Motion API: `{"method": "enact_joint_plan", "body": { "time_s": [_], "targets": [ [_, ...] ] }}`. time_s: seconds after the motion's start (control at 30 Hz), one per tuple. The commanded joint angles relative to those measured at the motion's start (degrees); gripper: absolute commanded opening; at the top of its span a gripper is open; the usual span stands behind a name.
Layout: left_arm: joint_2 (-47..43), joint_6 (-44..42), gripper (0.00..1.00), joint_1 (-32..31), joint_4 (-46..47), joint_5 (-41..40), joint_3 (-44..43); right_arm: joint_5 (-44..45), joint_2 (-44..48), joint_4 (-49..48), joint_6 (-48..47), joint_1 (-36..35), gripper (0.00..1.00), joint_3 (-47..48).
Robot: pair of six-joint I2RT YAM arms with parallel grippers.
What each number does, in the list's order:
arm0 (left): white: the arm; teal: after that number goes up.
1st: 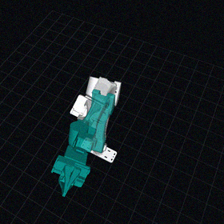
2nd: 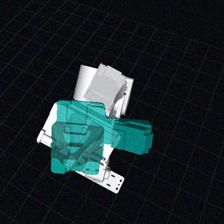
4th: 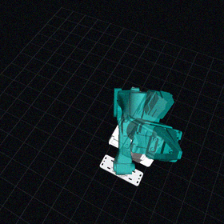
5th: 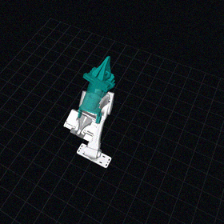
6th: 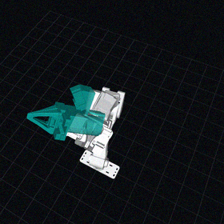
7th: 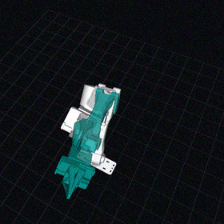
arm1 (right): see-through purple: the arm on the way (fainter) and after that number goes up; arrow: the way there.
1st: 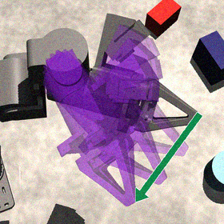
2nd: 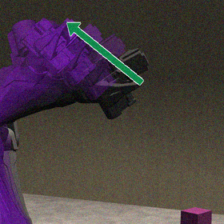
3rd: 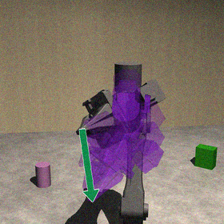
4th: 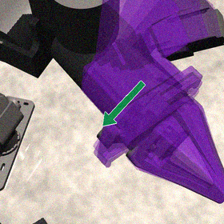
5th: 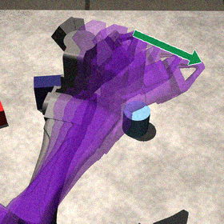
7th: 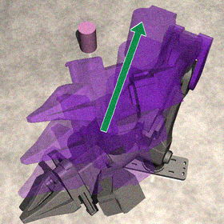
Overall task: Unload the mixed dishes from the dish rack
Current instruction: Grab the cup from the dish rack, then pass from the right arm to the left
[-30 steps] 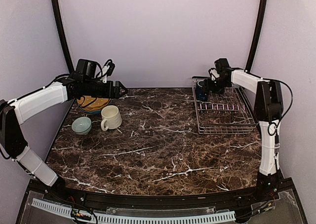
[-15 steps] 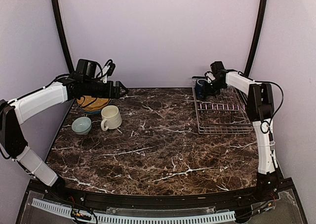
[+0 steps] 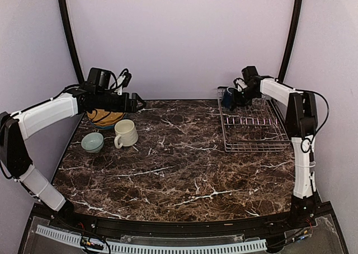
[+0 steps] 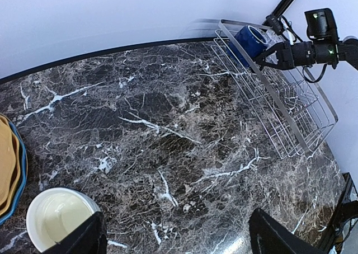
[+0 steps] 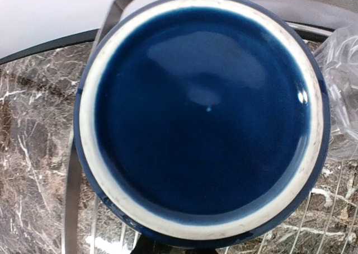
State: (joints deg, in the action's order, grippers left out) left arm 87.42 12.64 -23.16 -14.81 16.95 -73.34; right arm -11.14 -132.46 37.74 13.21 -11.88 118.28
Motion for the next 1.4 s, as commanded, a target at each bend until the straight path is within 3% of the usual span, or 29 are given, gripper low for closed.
{"method": "enact_joint_plan", "body": {
  "time_s": [0.0,0.27,0.4,0.67,0.8,1.0,1.37],
  "targets": [
    [0.3,0.4,0.87,-0.2,0.4,0.8,0.7,-4.4,9.4,-7.8,1.0,0.2,0.00,-1.6],
    [1.5,1.7,0.88,-0.2,0.9,5.1,0.2,-10.4,22.6,-17.8,5.3,0.2,0.00,-15.4],
    [2.5,4.3,0.88,-0.2,4.6,14.6,0.6,-18.1,31.2,-29.3,11.0,-0.5,0.00,-27.8],
    [3.8,20.6,0.88,-0.2,30.0,35.5,7.6,-21.9,42.1,-51.2,20.8,-8.9,0.00,-47.2],
    [5.2,31.0,0.88,-0.2,46.7,40.5,10.6,-20.7,43.1,-59.6,23.0,-15.5,0.00,-52.1],
    [9.2,45.6,0.88,-0.2,63.0,43.6,13.0,-21.6,39.1,-70.7,26.4,-21.8,0.00,-53.5],
    [12.1,54.7,0.84,-0.3,74.2,45.1,13.7,-25.1,30.0,-82.7,35.1,-26.4,0.00,-50.3]
  ]
}}
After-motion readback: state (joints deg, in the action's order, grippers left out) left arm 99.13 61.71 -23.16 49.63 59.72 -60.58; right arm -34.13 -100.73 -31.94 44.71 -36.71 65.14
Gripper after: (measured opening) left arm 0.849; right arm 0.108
